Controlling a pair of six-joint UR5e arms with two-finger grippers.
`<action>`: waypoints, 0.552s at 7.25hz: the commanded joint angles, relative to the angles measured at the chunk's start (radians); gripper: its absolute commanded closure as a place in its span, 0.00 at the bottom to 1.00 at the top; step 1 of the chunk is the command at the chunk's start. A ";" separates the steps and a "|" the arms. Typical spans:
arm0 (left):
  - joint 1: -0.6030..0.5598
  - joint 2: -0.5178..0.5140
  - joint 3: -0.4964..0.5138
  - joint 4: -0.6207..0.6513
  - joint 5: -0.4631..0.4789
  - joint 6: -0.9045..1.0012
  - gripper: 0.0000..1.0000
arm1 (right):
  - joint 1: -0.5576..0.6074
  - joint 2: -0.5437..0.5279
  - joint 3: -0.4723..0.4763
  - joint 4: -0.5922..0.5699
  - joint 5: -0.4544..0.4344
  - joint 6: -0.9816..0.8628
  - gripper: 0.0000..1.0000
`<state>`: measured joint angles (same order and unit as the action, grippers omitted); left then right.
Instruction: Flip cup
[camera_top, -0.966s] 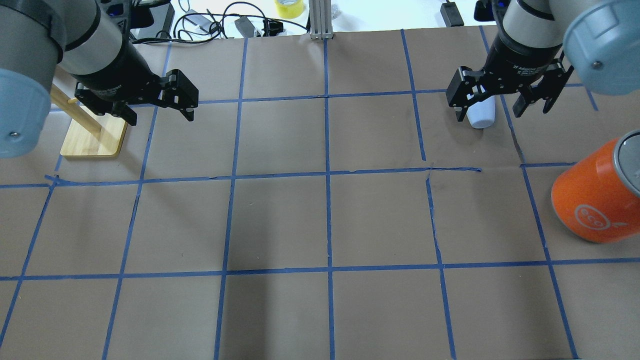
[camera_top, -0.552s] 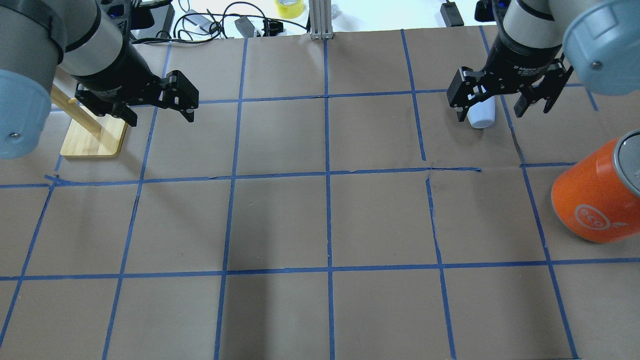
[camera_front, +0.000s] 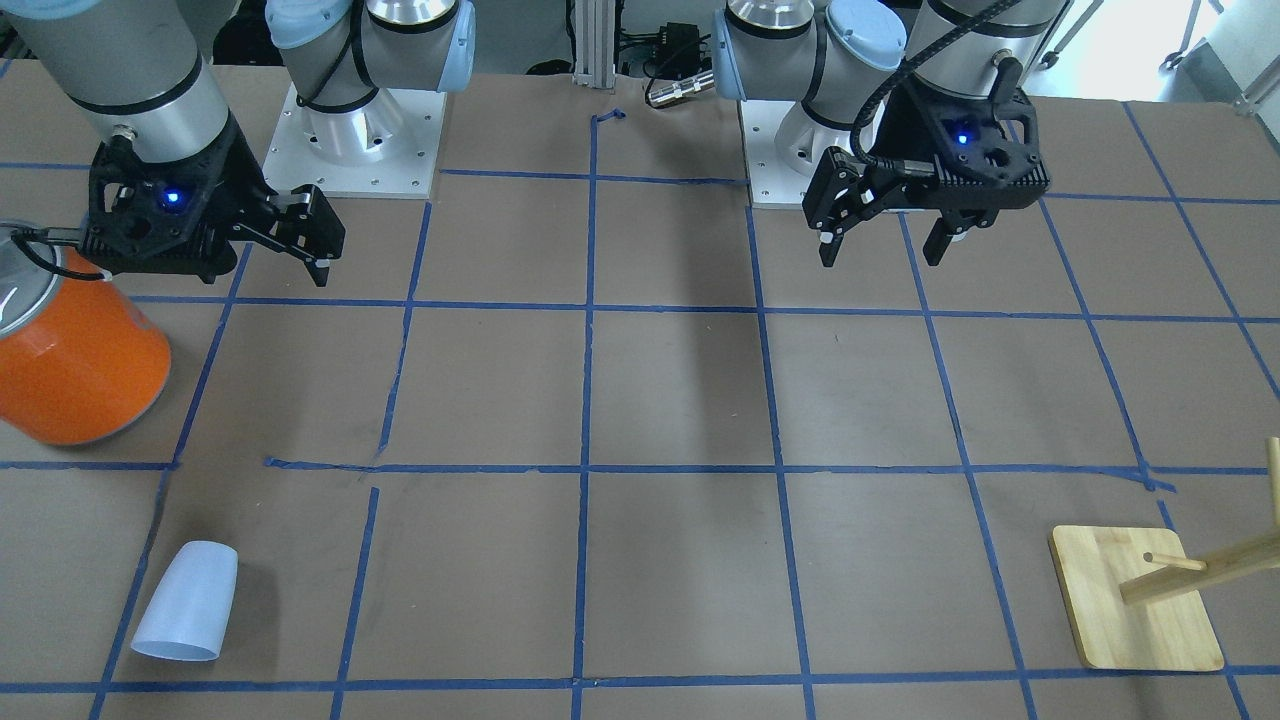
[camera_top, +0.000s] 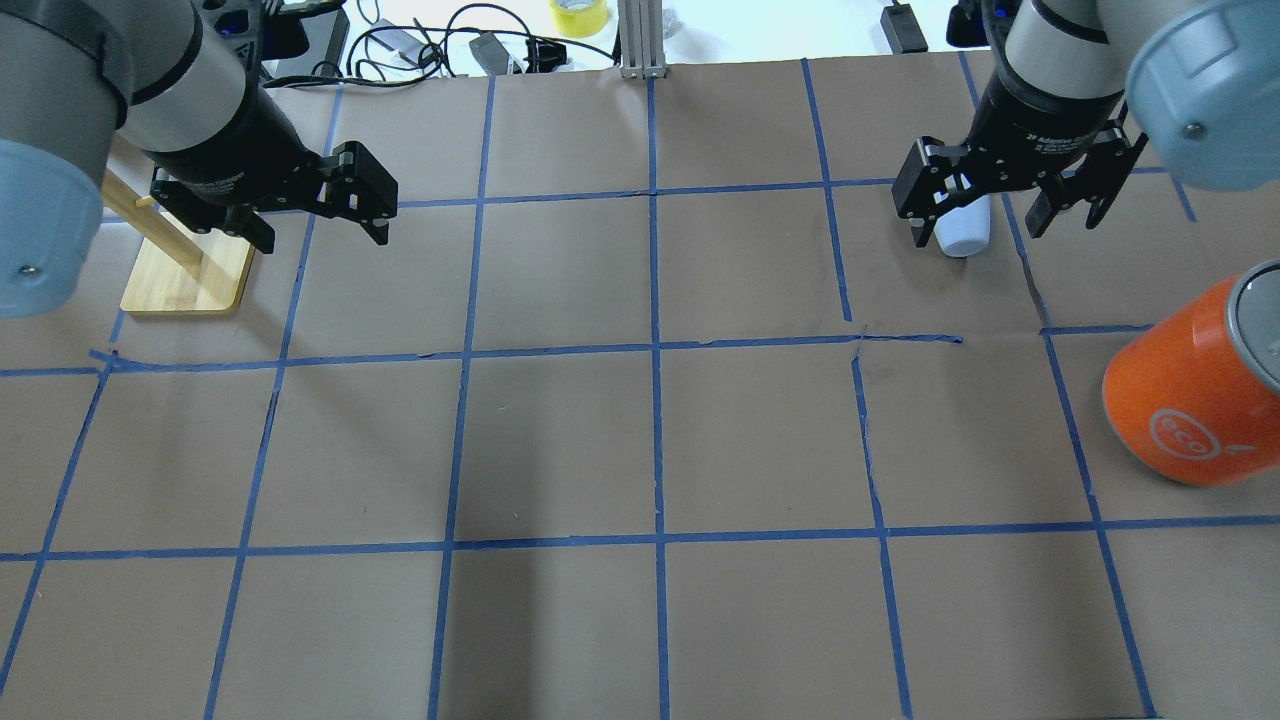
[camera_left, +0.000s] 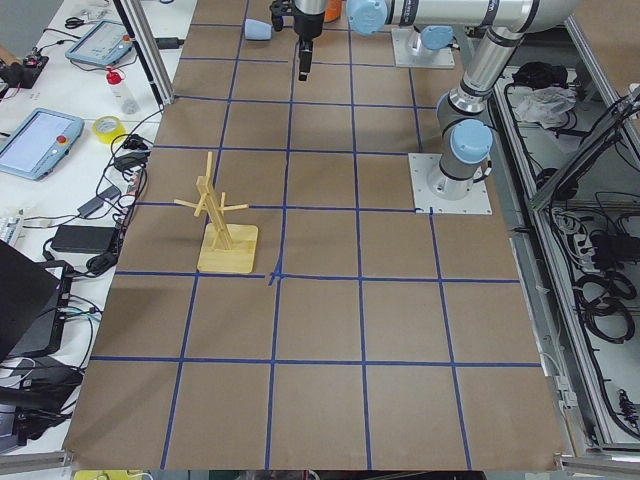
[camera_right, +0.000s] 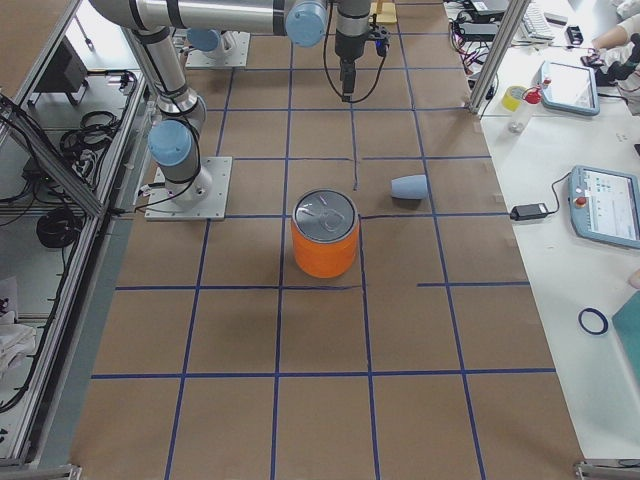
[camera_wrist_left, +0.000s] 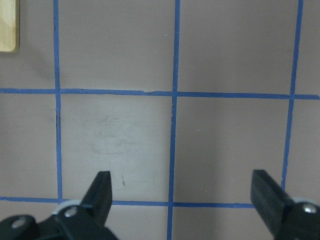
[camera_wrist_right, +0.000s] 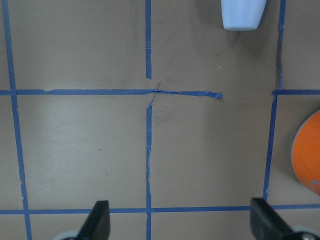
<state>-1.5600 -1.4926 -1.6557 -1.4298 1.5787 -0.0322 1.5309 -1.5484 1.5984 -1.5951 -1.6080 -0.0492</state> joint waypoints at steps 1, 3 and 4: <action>0.000 0.000 0.000 0.000 0.000 0.000 0.00 | 0.000 0.008 0.000 -0.003 0.005 0.006 0.00; 0.000 0.000 0.000 0.000 0.001 -0.002 0.00 | 0.002 0.043 0.000 -0.008 0.010 0.011 0.00; 0.000 0.002 0.000 0.000 0.001 -0.002 0.00 | -0.014 0.091 -0.002 -0.025 0.000 0.031 0.00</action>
<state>-1.5601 -1.4922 -1.6553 -1.4297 1.5798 -0.0332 1.5290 -1.5035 1.5981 -1.6057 -1.5984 -0.0350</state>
